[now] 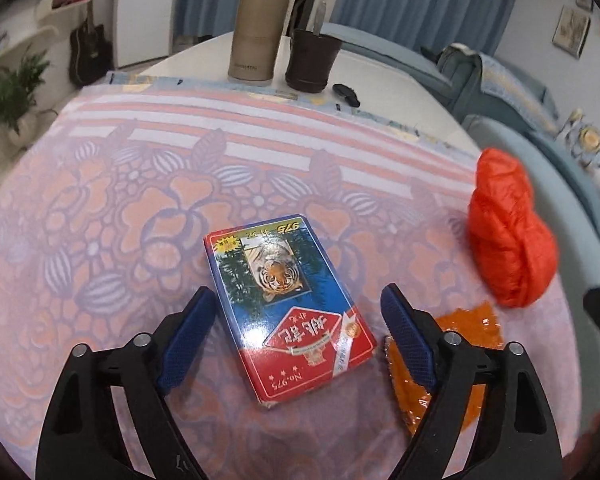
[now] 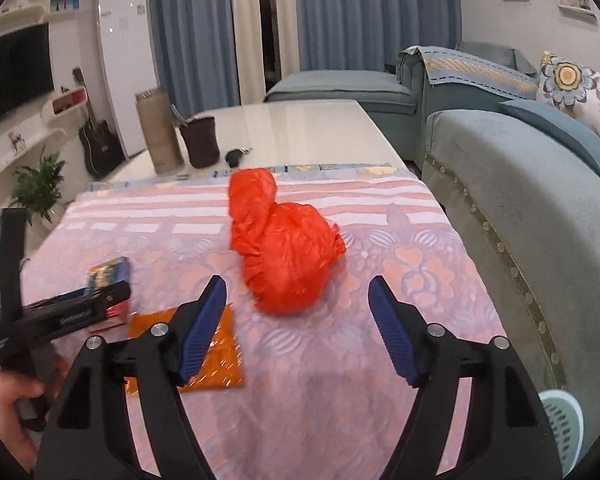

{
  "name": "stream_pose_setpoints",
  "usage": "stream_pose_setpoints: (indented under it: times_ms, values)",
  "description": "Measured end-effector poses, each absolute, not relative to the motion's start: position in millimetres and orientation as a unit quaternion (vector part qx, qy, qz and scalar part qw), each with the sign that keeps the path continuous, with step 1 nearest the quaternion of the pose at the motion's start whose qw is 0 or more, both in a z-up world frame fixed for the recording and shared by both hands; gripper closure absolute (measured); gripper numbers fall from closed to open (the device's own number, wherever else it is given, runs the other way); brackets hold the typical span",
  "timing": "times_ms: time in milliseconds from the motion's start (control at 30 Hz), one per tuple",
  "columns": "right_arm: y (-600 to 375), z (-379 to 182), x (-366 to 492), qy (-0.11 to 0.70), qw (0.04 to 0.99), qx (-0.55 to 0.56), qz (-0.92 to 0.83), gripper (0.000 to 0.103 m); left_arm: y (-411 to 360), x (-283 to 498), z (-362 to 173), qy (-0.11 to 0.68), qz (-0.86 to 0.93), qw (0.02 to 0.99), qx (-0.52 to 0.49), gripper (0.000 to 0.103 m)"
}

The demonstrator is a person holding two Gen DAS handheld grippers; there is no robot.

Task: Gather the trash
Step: 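Grasp the tiger-print card box with the left tool while the right tool grasps the red bag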

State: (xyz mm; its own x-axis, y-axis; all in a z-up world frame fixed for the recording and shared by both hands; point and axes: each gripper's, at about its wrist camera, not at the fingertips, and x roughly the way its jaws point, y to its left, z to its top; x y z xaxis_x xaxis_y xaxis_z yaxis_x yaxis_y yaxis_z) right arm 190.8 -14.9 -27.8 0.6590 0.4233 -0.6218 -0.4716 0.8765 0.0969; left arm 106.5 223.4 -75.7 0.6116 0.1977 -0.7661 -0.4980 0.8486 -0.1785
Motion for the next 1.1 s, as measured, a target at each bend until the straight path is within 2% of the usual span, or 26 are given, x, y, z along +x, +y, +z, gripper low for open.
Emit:
stream_pose_setpoints:
  times_ms: [100,200,233,267,300,433,500,533,567,600,667,800,867,1100]
  values:
    - [0.3,-36.0,211.1,0.347,0.904,-0.039,0.247,0.033,223.6,103.7,-76.9,0.39,0.204,0.878,-0.19,0.033]
    - [14.3,-42.9,229.5,0.358,0.901,-0.032,0.243,0.026,230.8,93.7,-75.9,0.37,0.188,0.883,-0.218,0.041]
    - [19.4,-46.1,236.1,0.364,0.9,-0.032,0.238,0.026,235.3,89.8,-75.7,0.358,0.179,0.886,-0.236,0.052]
    - [23.5,-49.5,241.7,0.367,0.9,-0.033,0.232,0.026,241.9,88.7,-77.7,0.347,0.163,0.887,-0.258,0.07]
    - [26.4,-53.3,246.4,0.369,0.901,-0.034,0.227,0.026,246.9,86.2,-80.2,0.34,0.146,0.886,-0.279,0.076]
    - [36.8,-71.3,257.5,0.399,0.889,-0.049,0.219,0.026,247.8,84.3,-82.7,0.338,0.129,0.884,-0.295,0.074]
    - [37.5,-71.3,257.8,0.397,0.891,-0.05,0.213,0.026,243.2,85.2,-82.6,0.344,0.124,0.885,-0.287,0.062]
    - [37.3,-72.0,258.1,0.399,0.891,-0.05,0.214,0.031,239.0,86.2,-81.0,0.346,0.123,0.888,-0.278,0.058]
    - [37.6,-73.9,260.2,0.405,0.885,-0.047,0.223,0.043,234.8,88.3,-79.5,0.349,0.117,0.891,-0.266,0.047]
    - [37.9,-76.0,261.8,0.411,0.881,-0.045,0.228,0.049,230.6,92.5,-79.1,0.354,0.113,0.893,-0.254,0.034]
    - [39.1,-76.3,262.0,0.411,0.88,-0.045,0.235,0.063,216.8,101.6,-78.2,0.374,0.105,0.896,-0.218,0.021]
    - [43.1,-74.3,255.5,0.398,0.884,-0.055,0.239,0.071,196.2,119.0,-82.4,0.415,0.142,0.887,-0.142,0.024]
    - [39.6,-71.8,252.1,0.391,0.888,-0.05,0.237,0.072,192.0,122.5,-82.1,0.421,0.166,0.883,-0.122,0.033]
    - [18.4,-54.8,231.7,0.35,0.901,-0.015,0.257,0.073,202.6,99.9,-71.3,0.376,0.158,0.898,-0.166,0.044]
